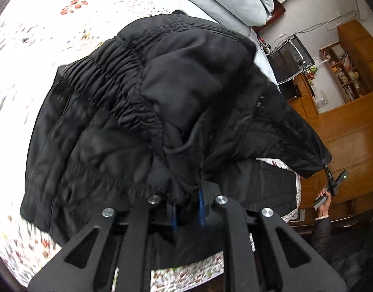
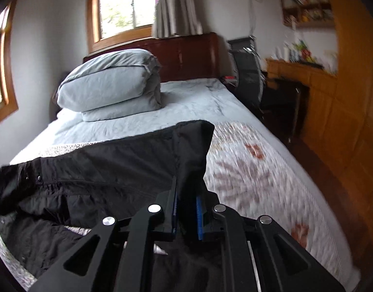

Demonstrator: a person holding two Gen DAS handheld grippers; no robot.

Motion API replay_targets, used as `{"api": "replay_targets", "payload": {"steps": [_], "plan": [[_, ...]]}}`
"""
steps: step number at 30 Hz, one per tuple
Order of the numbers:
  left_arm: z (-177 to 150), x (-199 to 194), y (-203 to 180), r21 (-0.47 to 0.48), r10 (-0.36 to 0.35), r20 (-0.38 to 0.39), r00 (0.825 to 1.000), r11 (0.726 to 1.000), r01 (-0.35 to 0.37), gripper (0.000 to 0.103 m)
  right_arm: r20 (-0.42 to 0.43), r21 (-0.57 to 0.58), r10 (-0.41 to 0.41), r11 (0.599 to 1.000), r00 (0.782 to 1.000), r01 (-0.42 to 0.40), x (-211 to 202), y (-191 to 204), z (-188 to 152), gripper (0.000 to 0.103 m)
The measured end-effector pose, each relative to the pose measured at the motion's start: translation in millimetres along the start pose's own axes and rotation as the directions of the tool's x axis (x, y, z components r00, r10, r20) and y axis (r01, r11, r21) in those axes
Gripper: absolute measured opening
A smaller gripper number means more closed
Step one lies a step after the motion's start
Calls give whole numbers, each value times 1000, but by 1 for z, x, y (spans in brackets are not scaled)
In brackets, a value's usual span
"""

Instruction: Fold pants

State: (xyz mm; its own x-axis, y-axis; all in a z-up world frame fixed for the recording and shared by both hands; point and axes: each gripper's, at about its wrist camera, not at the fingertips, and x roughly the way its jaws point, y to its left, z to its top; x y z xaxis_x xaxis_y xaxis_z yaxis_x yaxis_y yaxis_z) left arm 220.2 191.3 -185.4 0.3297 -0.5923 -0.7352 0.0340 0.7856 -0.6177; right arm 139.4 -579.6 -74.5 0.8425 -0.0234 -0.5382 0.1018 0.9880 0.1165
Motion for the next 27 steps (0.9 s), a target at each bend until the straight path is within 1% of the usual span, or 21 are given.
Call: {"api": "replay_targets", "payload": {"steps": [5, 8, 12, 14, 15, 16, 17, 20, 22, 24, 25, 27], "plan": [[-19, -3, 8, -15, 3, -5, 1000, 1000, -3, 13, -32, 127, -8, 992, 999, 12, -26, -31, -45, 11], [-31, -1, 10, -17, 17, -7, 1000, 1000, -17, 14, -59, 156, -21, 987, 998, 30, -36, -39, -68, 11], [-43, -8, 13, -7, 43, 6, 999, 999, -43, 14, -87, 212, 2, 977, 996, 17, -48, -51, -94, 11], [-48, -14, 13, -6, 59, 15, 998, 998, -59, 14, -105, 239, 2, 971, 994, 23, -52, -58, -106, 11], [-50, -16, 12, -4, 72, 16, 997, 997, -72, 11, -113, 241, -2, 970, 994, 29, -54, -61, -112, 11], [-49, -21, 12, -4, 86, 24, 996, 996, -86, 11, -124, 247, -3, 968, 992, 34, -54, -63, -116, 11], [-53, -28, 16, -5, 92, 35, 995, 996, -92, 11, -138, 258, -2, 965, 990, 38, -54, -66, -123, 11], [-65, -51, 8, -9, 108, 79, 991, 994, -108, 12, -173, 263, -7, 963, 985, 53, -53, -70, -140, 11], [-72, -66, 0, -20, 111, 114, 987, 994, -110, 24, -192, 279, -6, 958, 981, 61, -50, -71, -151, 11], [-74, -72, -14, -22, 114, 141, 983, 993, -112, 63, -201, 293, -4, 954, 980, 64, -47, -72, -160, 11], [-75, -73, -29, -16, 109, 173, 979, 994, -108, 70, -210, 294, -6, 953, 978, 69, -44, -71, -165, 11], [-71, -73, -52, 2, 84, 222, 971, 996, -87, 93, -225, 295, -8, 953, 974, 76, -42, -70, -171, 12]]}}
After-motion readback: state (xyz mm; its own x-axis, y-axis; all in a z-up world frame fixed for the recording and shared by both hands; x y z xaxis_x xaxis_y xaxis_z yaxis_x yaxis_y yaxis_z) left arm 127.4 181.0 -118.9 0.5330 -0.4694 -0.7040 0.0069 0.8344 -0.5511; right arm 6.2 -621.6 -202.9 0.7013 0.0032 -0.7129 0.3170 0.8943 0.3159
